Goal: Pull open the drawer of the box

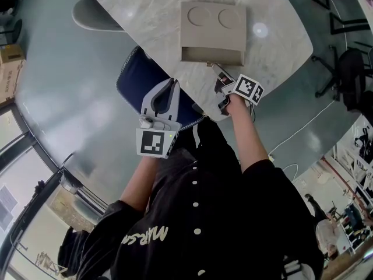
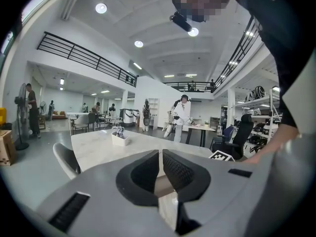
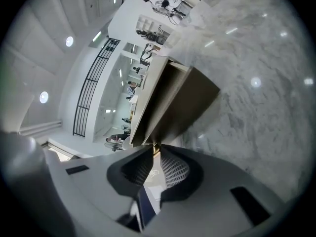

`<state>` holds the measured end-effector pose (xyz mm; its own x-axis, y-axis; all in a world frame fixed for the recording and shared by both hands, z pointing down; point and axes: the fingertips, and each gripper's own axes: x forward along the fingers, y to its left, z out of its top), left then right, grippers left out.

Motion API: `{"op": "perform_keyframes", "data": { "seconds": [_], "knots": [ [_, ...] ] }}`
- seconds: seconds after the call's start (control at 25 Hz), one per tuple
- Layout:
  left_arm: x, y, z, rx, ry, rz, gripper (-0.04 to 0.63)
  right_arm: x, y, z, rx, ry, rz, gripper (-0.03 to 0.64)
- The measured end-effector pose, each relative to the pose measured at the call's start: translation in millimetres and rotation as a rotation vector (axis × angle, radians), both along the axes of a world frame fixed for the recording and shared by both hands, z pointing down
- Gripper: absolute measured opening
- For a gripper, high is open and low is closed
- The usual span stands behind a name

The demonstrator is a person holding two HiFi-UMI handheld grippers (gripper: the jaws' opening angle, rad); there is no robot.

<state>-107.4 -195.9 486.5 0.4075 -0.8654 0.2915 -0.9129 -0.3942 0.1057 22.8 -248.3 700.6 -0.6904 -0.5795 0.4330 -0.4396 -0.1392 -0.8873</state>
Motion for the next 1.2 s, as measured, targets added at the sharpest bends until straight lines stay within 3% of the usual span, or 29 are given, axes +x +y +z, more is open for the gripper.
{"op": "perform_keyframes", "data": {
  "seconds": [0.52,1.2],
  "knots": [
    [-2,-3,-5,0.043,-0.022,0.001,0.029,2,45,1,-0.029,-0.011,0.001,0.037],
    [2,-4,-3,0.040,-0.024,0.011,0.029,3,88,4,-0.061,-0.019,-0.004,0.036]
  ]
}}
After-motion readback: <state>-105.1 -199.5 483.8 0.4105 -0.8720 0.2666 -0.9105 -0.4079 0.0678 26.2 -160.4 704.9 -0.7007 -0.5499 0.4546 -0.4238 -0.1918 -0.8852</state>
